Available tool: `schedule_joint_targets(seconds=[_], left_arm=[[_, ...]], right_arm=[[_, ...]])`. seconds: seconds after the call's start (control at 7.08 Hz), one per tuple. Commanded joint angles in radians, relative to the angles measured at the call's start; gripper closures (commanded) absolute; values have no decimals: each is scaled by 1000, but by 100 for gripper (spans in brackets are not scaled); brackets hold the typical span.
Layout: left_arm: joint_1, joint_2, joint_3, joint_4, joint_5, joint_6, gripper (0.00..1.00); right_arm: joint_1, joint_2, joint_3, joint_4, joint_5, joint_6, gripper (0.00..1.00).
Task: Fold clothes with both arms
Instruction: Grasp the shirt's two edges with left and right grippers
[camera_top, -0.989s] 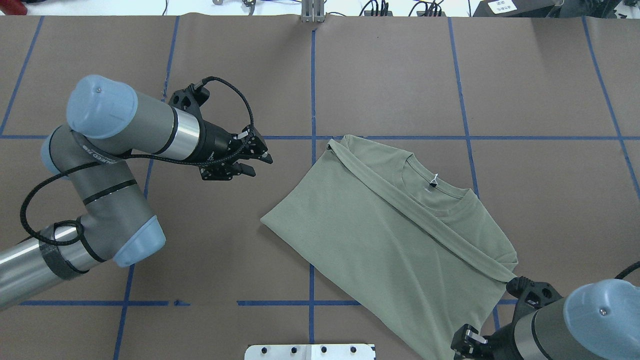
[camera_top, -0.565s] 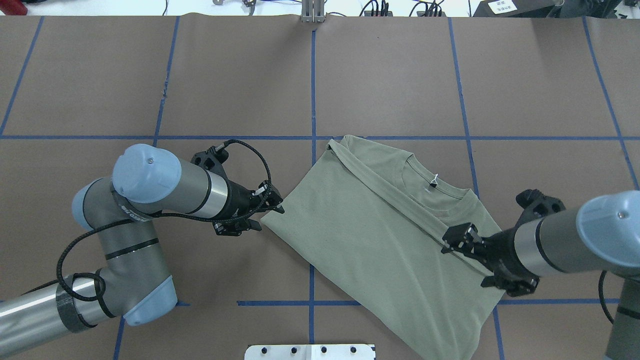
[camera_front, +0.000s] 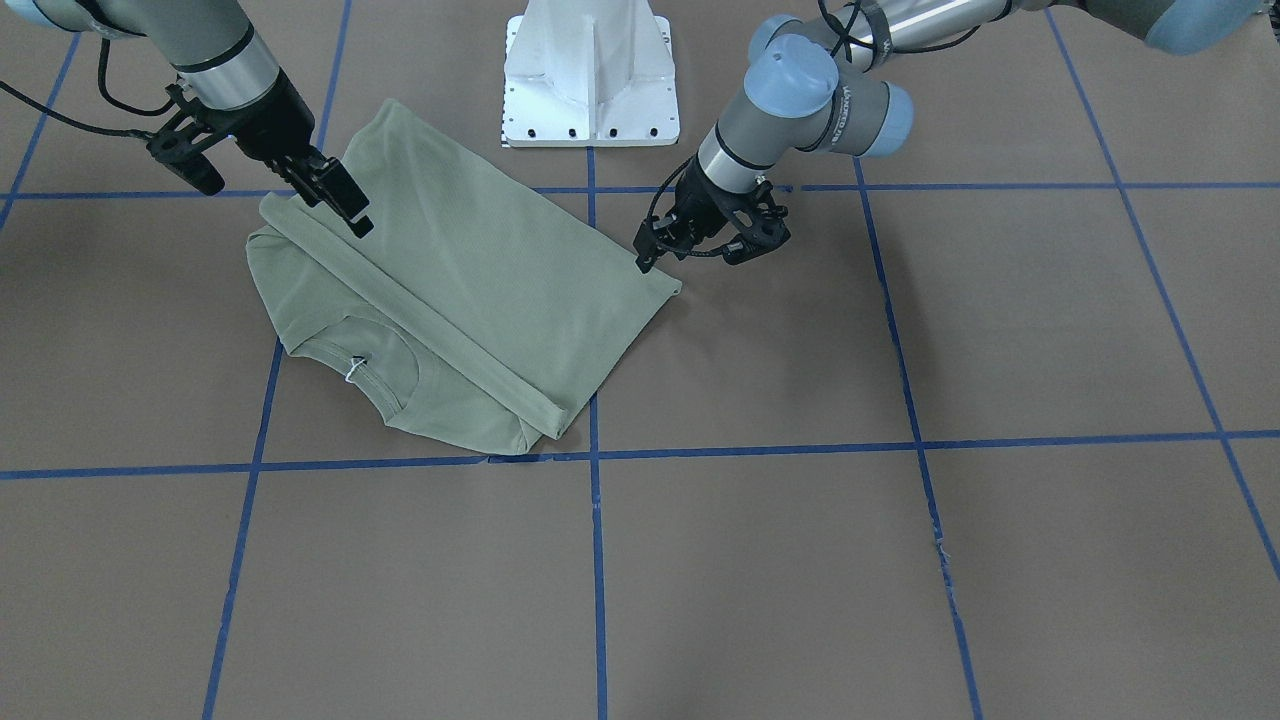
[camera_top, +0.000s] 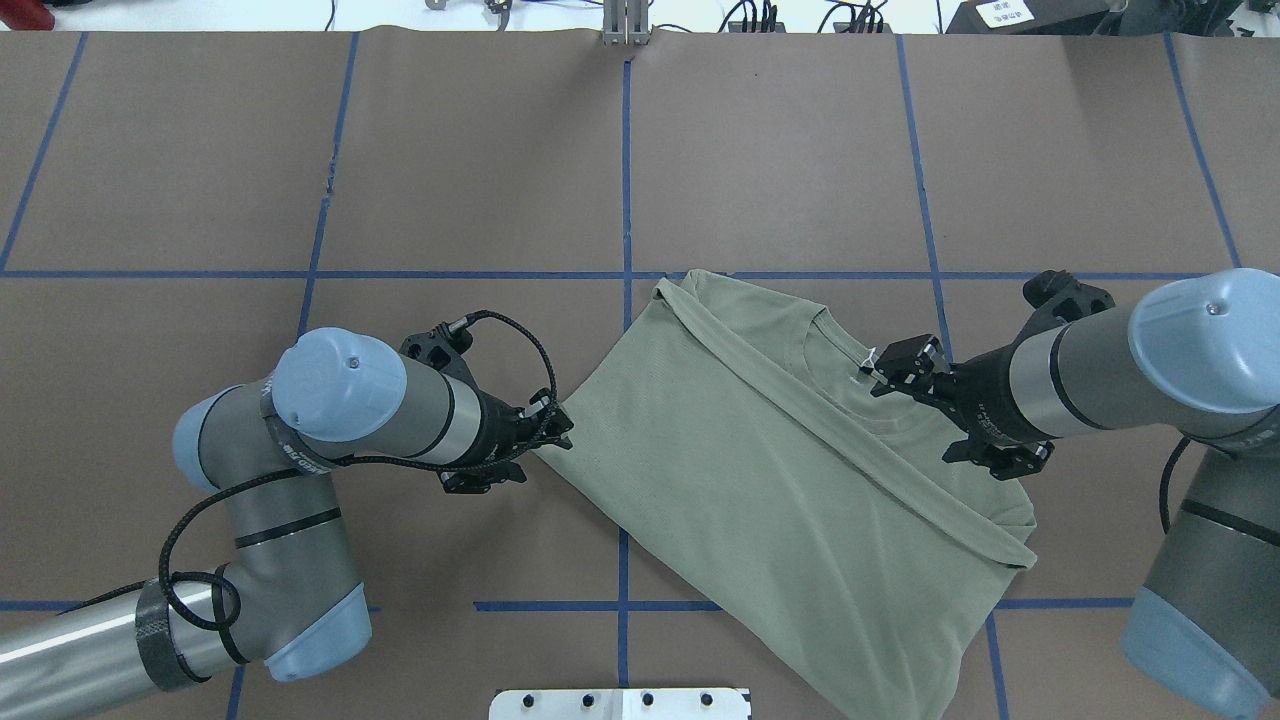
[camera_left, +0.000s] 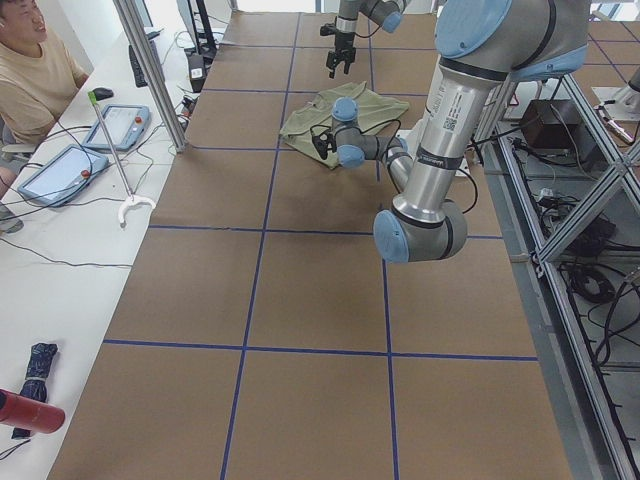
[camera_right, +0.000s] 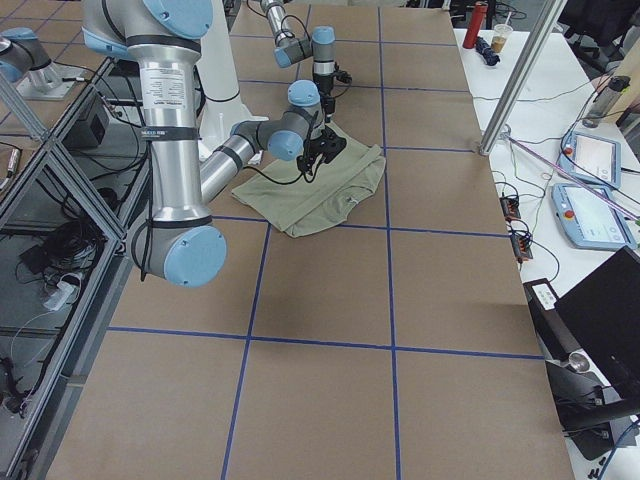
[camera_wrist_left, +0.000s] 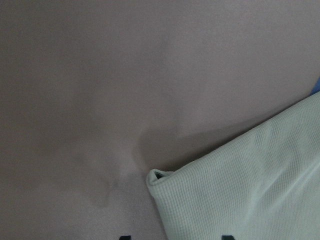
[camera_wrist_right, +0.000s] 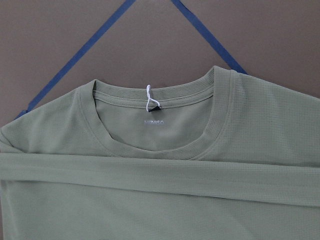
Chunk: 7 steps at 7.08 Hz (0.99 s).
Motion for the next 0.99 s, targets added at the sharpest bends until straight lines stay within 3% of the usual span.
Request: schedule_joint_targets(seconds=[0.0,0.14,0.28,0.42,0.57,0.85], left_arm=[[1,-4,24,1,19,6,33],[1,-6,31,0,21,7,36],[1,-7,36,0,24,6,46],[1,-12,44,0,50,6,78],[-7,-13,44,-2,53,9,100],[-68,-15,44,1,88,124,100]], right_arm=[[-1,3,-5,0,0,-2,0],[-3,1,-6,0,0,-2,0],[-4,1,-6,0,0,-2,0],[-6,1,-5,0,-2,-2,0],[-3,0,-3,0,-2,-2,0],[0,3,4,1,-2,-2,0]])
